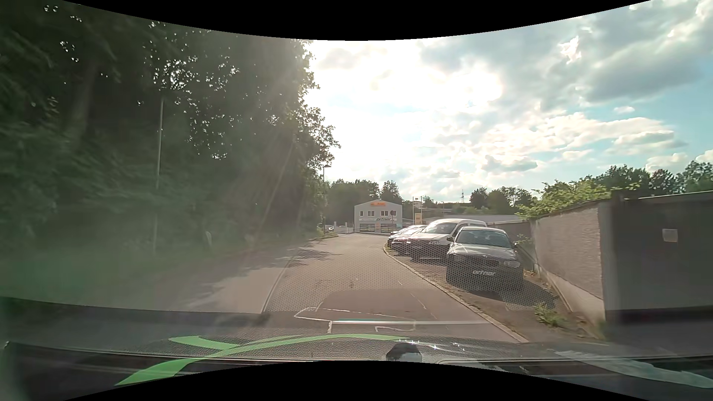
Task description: Follow the waypoints while adhering to traffic rules and regulations
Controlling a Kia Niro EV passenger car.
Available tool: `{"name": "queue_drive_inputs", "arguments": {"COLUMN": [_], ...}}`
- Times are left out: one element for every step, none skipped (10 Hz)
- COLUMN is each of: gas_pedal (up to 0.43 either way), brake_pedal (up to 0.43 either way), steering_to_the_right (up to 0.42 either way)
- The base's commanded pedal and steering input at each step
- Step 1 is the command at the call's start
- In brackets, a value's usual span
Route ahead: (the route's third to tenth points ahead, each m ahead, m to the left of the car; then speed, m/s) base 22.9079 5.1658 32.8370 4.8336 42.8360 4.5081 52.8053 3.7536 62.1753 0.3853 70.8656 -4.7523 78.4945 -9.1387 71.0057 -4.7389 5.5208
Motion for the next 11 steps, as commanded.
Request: {"name": "queue_drive_inputs", "arguments": {"gas_pedal": [0.157, 0.157, 0.157, 0.157, 0.157, 0.157, 0.157, 0.157, 0.157, 0.157, 0.157], "brake_pedal": [0.0, 0.0, 0.0, 0.0, 0.0, 0.0, 0.0, 0.0, 0.0, 0.0, 0.0], "steering_to_the_right": [-0.072, -0.071, -0.069, -0.067, -0.064, -0.057, -0.051, -0.045, -0.039, -0.033, -0.027]}}
